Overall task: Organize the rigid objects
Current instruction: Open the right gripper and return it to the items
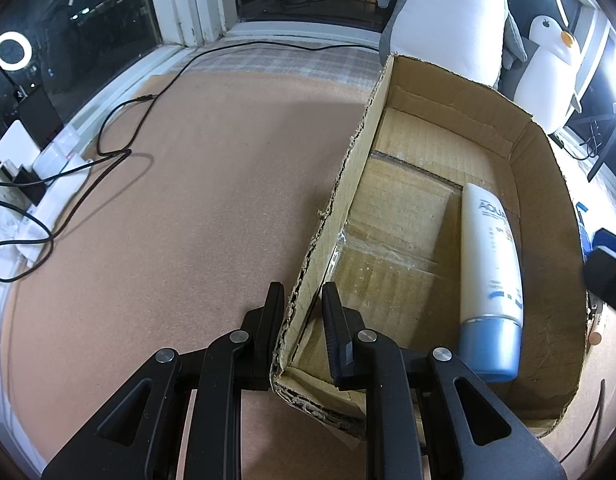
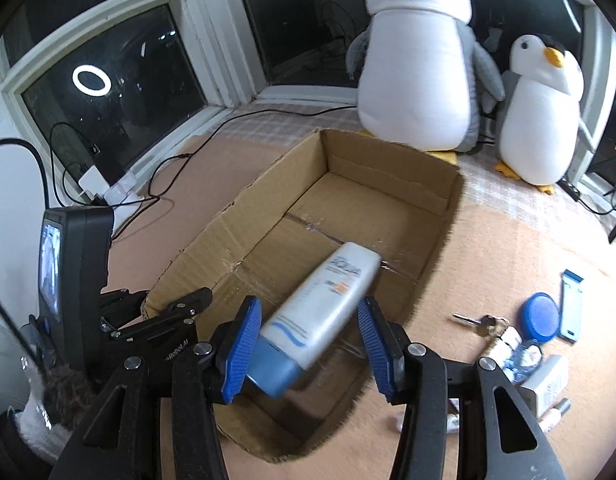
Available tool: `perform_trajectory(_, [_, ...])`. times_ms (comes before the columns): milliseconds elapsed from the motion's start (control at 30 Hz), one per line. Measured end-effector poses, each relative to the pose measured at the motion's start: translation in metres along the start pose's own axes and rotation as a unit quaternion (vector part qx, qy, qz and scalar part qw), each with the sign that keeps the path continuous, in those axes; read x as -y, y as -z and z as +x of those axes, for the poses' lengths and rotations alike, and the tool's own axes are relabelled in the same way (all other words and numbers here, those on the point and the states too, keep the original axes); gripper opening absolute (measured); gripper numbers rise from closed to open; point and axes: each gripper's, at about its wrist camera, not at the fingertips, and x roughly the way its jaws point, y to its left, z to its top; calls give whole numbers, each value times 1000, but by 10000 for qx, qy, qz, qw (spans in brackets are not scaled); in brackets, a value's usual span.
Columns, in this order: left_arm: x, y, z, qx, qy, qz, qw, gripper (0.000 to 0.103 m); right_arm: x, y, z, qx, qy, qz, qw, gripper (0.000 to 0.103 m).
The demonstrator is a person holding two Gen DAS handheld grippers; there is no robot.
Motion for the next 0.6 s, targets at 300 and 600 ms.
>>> perform_trajectory(300, [1,-1,1,-14,-34,14,10000,18,54,19,-46,258,238,243,9991,52])
perform_trajectory(600, [2,-1,2,-22,-88,28,10000,18,131,51,-70,157,826,454,9954,55])
